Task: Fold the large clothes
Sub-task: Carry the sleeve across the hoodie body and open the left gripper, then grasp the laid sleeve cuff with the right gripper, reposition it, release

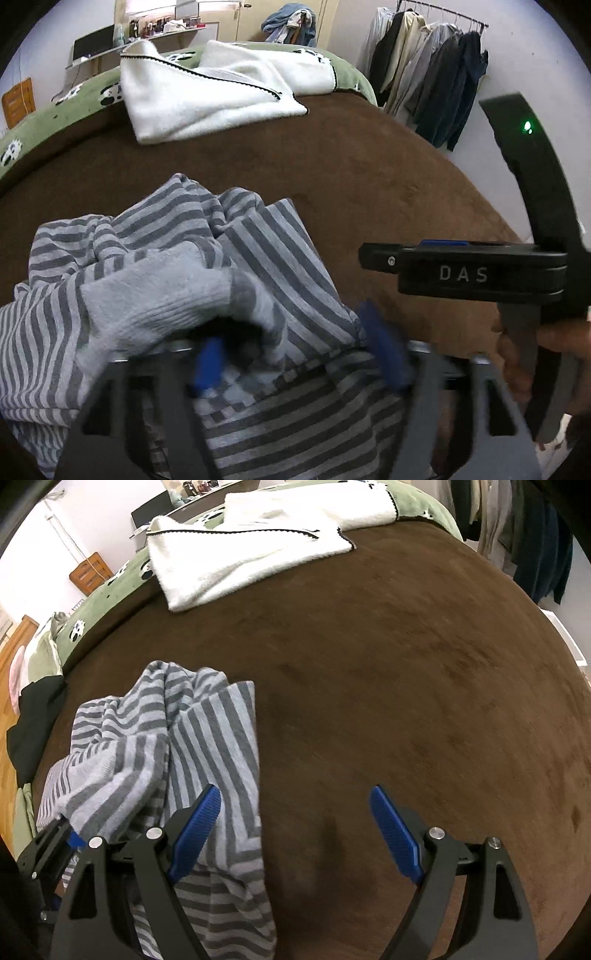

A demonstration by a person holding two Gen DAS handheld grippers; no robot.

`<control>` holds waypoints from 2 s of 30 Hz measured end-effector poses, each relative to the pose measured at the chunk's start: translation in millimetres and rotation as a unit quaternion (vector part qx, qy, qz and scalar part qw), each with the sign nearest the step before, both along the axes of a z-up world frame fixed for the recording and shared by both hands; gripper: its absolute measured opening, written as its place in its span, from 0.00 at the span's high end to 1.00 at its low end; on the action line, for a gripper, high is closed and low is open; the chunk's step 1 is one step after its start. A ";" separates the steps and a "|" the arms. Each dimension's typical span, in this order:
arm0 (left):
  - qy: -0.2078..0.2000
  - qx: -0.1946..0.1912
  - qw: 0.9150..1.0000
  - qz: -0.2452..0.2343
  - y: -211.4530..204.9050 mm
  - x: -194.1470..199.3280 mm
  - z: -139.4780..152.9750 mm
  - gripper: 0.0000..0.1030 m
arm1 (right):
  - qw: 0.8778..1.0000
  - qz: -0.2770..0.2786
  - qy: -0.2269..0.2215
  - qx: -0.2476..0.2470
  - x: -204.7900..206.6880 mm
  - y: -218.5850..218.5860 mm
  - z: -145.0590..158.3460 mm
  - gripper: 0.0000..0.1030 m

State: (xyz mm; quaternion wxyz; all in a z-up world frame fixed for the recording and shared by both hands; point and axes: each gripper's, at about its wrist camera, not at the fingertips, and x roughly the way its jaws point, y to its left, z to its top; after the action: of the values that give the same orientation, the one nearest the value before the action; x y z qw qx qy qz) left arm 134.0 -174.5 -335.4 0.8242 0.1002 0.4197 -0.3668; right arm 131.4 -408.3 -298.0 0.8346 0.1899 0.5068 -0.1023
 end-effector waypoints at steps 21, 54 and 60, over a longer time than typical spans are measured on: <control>0.009 0.086 0.982 0.171 161.6 77.4 36.9 0.06 | 0.991 0.134 -0.025 -0.006 21.5 78.0 57.7 0.20; 0.064 0.139 0.968 0.199 215.6 119.6 -60.6 0.06 | 0.988 0.136 0.002 -0.078 51.4 140.8 40.0 0.77; 0.064 0.141 0.967 0.202 213.3 119.8 -62.0 0.06 | 0.993 0.071 0.034 -0.090 39.3 86.5 19.5 0.77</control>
State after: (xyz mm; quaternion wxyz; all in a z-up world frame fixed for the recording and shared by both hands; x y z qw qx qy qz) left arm 253.8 38.7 -397.5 0.8298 0.1050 0.5310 -0.1357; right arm 170.7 -321.8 -278.5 0.8360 0.0737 0.5355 -0.0945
